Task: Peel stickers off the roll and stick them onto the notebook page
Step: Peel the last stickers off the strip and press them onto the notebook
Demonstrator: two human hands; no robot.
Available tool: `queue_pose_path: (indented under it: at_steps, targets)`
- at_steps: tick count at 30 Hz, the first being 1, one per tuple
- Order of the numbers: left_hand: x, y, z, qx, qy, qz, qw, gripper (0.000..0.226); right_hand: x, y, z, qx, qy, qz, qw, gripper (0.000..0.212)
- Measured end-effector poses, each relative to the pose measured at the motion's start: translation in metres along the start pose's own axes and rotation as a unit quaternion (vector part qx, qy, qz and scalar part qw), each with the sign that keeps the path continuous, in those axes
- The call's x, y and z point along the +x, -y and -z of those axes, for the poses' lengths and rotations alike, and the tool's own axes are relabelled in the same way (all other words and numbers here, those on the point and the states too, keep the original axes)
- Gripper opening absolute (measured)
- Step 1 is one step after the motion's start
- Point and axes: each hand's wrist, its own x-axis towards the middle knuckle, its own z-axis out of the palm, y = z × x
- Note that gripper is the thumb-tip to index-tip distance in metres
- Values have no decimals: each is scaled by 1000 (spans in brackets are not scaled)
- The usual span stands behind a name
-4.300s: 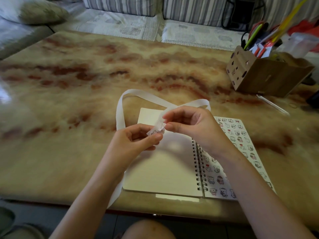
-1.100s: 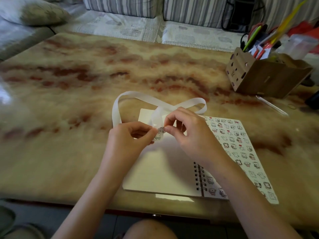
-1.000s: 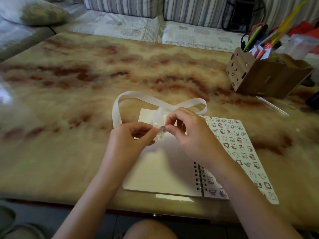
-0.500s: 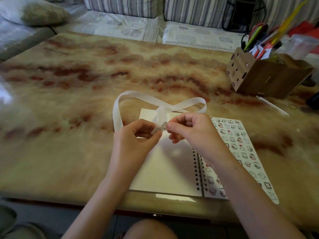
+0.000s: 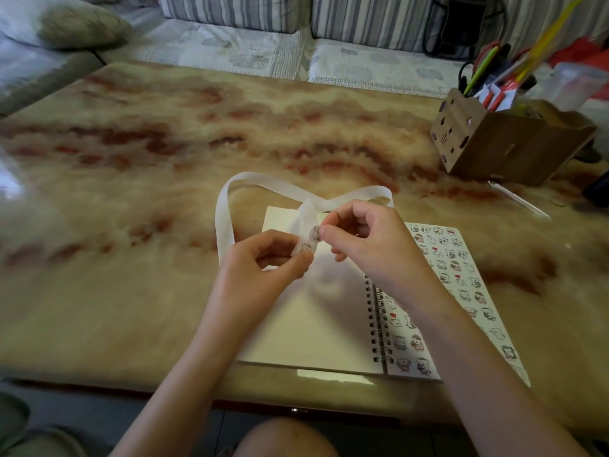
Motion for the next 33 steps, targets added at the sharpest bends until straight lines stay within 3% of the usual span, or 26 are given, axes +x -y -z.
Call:
queue_pose_path:
  at_steps: [5,15,27,33]
  targets:
    - [1,-2,0,-59,13,16,998,10,0,-1,1,28,10,17,999,5]
    - [0,-4,-3,-36,-31,0,999,9,-1,-6,2,25,31,67,997,3]
    - [8,-8,-3,-112,-4,66,991,13,0,-13,-7,-115,-19,280,953,9]
    - [11,-5,-2,-143,10,89,986,12,2,-16,-11,-84,-28,264,960,9]
